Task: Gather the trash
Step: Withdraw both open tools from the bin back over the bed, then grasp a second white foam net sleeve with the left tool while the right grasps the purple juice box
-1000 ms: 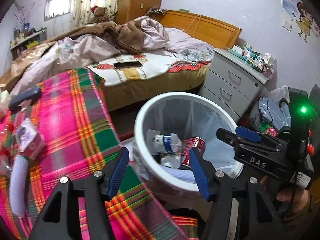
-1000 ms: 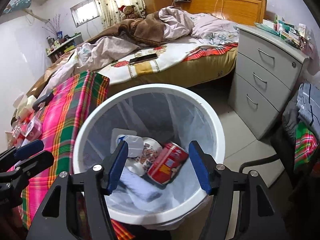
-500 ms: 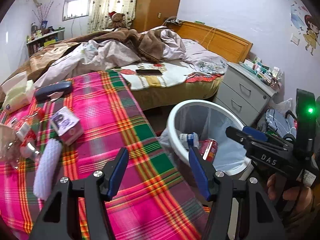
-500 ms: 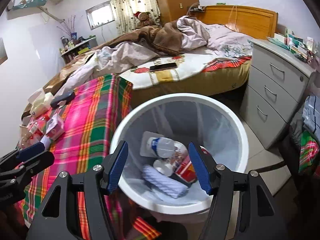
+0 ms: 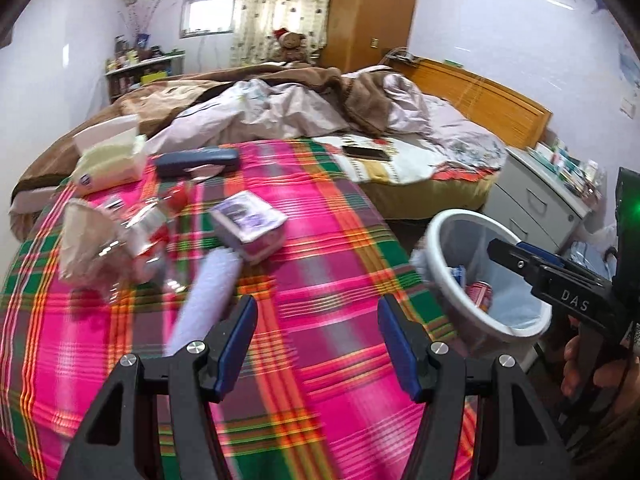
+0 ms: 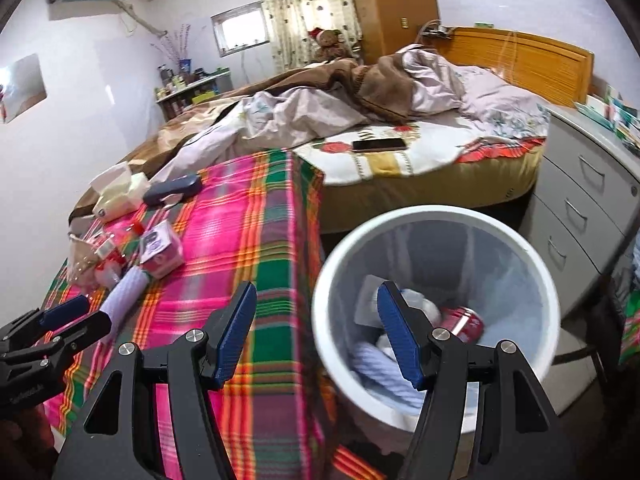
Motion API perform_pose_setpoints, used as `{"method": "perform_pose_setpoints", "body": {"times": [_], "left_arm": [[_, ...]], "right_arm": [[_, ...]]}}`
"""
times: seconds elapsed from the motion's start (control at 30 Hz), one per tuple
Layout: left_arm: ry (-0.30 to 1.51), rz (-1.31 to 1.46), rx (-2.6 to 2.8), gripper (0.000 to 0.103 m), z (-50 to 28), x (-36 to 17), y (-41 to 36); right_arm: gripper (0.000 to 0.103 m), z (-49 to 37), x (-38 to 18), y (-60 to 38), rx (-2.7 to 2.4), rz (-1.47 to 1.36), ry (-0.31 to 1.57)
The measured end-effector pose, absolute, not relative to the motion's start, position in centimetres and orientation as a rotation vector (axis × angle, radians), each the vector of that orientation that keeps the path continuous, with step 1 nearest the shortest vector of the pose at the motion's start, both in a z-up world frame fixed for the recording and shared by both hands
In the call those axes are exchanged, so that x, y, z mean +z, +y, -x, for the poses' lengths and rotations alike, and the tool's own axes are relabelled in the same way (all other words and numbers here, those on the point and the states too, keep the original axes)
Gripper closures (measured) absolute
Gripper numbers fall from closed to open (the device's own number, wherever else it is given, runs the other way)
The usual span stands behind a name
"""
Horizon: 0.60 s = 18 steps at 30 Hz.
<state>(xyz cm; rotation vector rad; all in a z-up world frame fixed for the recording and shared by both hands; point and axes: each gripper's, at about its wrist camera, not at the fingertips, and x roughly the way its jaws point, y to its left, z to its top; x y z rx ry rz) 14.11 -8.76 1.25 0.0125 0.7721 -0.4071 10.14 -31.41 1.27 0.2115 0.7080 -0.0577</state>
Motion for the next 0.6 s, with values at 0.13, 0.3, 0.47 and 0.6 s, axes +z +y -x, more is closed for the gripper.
{"method": "perform_pose_setpoints", "body": {"times": [0.13, 0.3, 0.47, 0.6], "left_arm": [[0.776, 0.024, -0.358, 0.039, -14.6, 0.8, -6.2], [0.791, 0.036, -0.308, 0.039, -15.3, 0.2, -3.9], [0.832, 0.032, -0.284, 0.038, -16.7, -1.3, -2.6], [0.855, 0.007, -0.287, 0.038, -17.7, -2.4, -2.8]], "right_arm": [[0.038, -11.2, 1.2, -29.7, -0.010, -0.198, 0.705], [0.038, -12.8, 1.2, -27.7, 0.051, -0.169, 0.704], [0.039, -15.0, 1.1, -25.8, 0.114, -0.151, 0.716], [0.039, -16.7, 0.8, -24.4, 0.161, -0.136, 0.728]]}}
